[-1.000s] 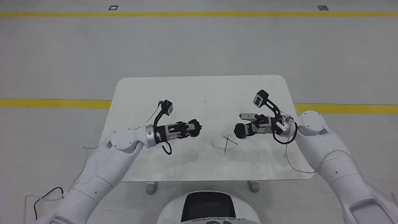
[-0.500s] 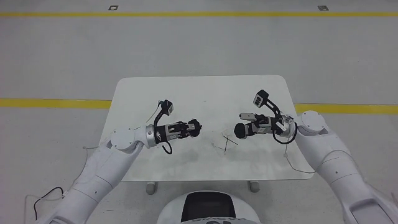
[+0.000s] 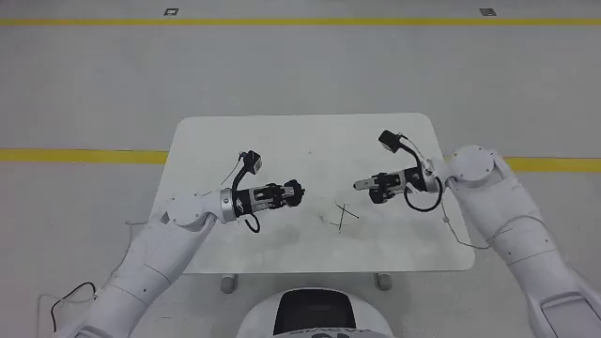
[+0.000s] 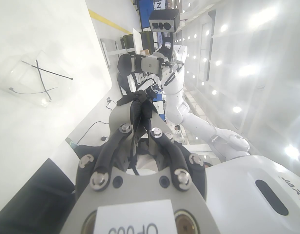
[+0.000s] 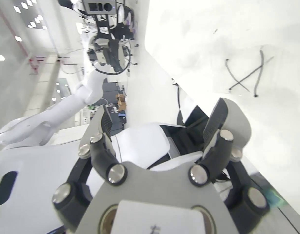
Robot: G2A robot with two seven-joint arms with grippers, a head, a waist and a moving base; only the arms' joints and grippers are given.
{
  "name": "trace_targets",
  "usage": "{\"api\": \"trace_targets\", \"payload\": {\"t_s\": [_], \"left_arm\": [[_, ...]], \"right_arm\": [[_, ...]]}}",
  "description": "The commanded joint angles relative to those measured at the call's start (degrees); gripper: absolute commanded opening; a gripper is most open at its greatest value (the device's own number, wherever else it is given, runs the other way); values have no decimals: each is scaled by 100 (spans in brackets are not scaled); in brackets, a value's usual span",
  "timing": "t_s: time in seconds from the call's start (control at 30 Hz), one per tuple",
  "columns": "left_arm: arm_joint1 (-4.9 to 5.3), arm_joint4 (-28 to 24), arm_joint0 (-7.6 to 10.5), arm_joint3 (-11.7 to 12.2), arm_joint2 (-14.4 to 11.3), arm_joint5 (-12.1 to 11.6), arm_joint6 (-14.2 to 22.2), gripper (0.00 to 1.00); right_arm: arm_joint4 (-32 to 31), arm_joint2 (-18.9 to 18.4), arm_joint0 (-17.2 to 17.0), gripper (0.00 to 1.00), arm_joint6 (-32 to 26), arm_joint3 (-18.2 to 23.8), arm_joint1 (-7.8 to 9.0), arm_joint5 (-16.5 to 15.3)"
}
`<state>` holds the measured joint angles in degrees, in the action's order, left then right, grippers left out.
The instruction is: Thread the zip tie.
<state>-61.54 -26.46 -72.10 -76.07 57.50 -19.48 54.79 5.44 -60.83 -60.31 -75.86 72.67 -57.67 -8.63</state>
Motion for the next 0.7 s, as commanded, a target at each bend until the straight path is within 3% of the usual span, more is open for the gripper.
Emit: {"api": "trace_targets", "payload": {"t_s": [0.0,0.13,0.53,0.67], "left_arm": [[0,0,0,0,0,0,0,0],[0,0,0,0,0,0,0,0],[0,0,0,0,0,0,0,0],[0,0,0,0,0,0,0,0]], "right_arm": [[-307,98,110,100,21,32,-8,-55],[-1025,452,316,100,163,100,-59,-283],[-1025,452,316,100,163,100,-59,-283],[-1536,639,385,100,252,395,-70,-623]]}}
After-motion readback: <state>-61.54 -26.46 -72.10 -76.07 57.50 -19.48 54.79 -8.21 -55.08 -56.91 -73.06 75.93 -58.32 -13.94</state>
